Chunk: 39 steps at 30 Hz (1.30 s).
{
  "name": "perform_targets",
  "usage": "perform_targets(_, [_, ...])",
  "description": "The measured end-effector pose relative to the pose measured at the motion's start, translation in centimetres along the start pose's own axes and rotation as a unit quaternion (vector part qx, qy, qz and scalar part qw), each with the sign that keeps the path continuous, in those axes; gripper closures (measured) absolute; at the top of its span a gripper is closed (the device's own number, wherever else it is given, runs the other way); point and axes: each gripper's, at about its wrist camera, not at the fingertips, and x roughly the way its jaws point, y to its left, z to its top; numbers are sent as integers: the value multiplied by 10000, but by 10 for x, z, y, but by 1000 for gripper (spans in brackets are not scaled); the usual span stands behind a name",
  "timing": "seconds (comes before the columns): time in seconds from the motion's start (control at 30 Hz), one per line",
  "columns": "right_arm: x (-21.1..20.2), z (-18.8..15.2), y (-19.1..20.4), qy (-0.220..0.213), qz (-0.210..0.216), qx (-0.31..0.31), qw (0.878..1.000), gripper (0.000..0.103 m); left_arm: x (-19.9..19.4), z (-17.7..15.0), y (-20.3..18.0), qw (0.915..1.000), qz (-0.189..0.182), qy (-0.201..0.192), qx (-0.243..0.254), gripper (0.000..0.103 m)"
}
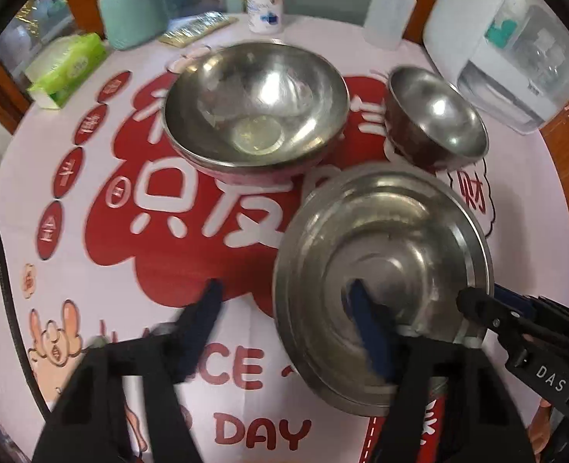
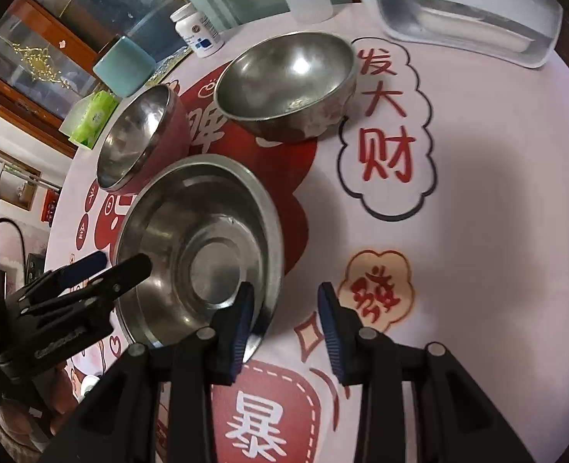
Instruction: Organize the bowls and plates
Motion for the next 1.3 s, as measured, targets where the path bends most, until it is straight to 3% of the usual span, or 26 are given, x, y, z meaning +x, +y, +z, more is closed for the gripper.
perform_targets(0.03, [1,0,0,13,151,0,9999,90,4,0,0,9999,-89,111,-10,74])
perform_targets(0.07, [0,0,2,29,204,-18,9998,90,8,-1,1,9996,-167,215,-30,87])
perform_targets(0.1, [0,0,3,15,165,-44,9999,90,10,-2,2,9996,-138,261,-45,90])
perform_targets(0.27, [-11,-5,-2,9,277,-15,9996,90,4,-11,0,9988,-400,283,-10,91])
perform_targets(0.47, [-54,-27,-8,-204,335,-5,9992,91,-35,-35,-24,9978,-523,152,372,90])
perform_targets(0.67, [-111,-74,-11,-480,231,-71,9986,91,-84,-75,-50,9944,-753,36,737,89])
perform_targets(0.83, [-143,-134,-15,-506,117,-80,9986,91,-115,-124,-63,9910,-921,130,959,88])
perform_targets(1.13, [-144,-230,-19,-319,-172,194,9992,90,-129,-223,-78,9844,-878,258,1502,88])
perform_targets(1.3, [-124,-254,-18,-94,-271,323,9991,90,-113,-254,-71,9847,-853,424,1457,87])
